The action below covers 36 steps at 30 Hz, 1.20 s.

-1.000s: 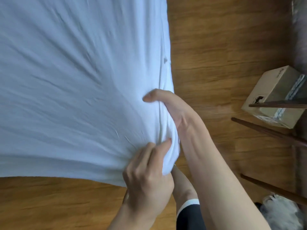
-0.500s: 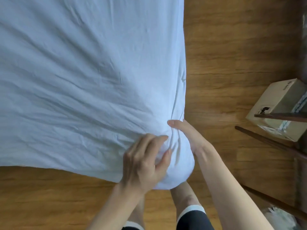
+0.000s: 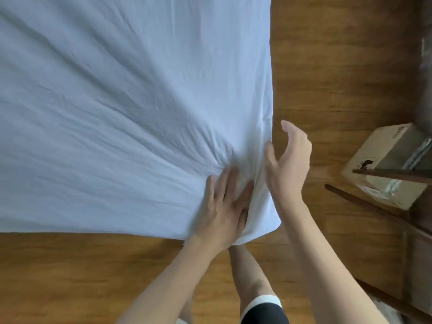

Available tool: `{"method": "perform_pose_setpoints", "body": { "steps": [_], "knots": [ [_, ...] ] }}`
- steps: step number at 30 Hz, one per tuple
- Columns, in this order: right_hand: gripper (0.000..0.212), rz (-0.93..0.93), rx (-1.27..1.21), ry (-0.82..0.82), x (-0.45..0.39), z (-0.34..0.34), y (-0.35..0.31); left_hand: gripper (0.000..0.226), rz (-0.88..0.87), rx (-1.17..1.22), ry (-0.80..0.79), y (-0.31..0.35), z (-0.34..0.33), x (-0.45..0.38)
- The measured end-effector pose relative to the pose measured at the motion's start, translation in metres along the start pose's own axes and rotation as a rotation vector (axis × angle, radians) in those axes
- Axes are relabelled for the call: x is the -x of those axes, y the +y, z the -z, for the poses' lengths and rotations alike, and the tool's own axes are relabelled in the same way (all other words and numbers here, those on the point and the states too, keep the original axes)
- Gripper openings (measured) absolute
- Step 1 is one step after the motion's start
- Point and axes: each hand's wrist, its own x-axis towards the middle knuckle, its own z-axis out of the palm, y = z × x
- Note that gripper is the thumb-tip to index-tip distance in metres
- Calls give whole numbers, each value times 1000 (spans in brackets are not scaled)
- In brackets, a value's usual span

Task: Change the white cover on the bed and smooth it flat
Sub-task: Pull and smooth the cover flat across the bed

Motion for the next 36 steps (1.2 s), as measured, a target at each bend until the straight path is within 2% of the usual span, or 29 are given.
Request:
{"method": "perform_pose_setpoints", "body": {
  "steps": [2, 4, 7, 9, 12, 14, 16, 18, 20, 21, 25, 27, 31, 34, 36],
  "knots": [
    [54, 106, 3, 57, -17, -12, -28, 62, -107, 117, 42, -9, 5, 3],
    [73, 32, 24, -45, -38, -23, -46, 52, -130, 338, 152, -16, 10, 10],
    [95, -375, -113, -317, -58, -37, -45, 41, 84, 480, 433, -32, 15, 17],
    [98, -553, -280, -387, -56, -42, -43, 40, 329, 552, 560, -47, 19, 13],
    [80, -642, -496, -581, -47, -38, -32, 53, 598, 649, 520, -62, 32, -4],
    [63, -679, -674, -775, -40, -30, -25, 61, 645, 658, 458, -62, 40, -15],
    [51, -726, -856, -902, -40, -23, -22, 62, 659, 658, 454, -60, 47, -23],
    [53, -738, -868, -1015, -45, -21, -25, 59, 702, 690, 485, -59, 52, -26],
    [58, -714, -747, -1104, -49, -24, -30, 57, 749, 744, 510, -57, 55, -27],
    [58, -699, -740, -1113, -50, -26, -33, 56, 762, 767, 521, -56, 56, -27],
    [47, -785, -1132, -937, -43, -36, -42, 59, 784, 843, 548, -56, 58, -30],
    [52, -842, -1243, -913, -43, -39, -52, 60, 812, 872, 582, -57, 60, -33],
    [25, -790, -1150, -906, -51, -45, -66, 58, 829, 865, 672, -58, 68, -38],
    [15, -755, -1213, -915, -61, -21, -58, 55, 694, 736, 701, -54, 77, -39],
    [33, -684, -1211, -931, -73, 2, -42, 55, 538, 562, 727, -52, 82, -40]
  ]
}}
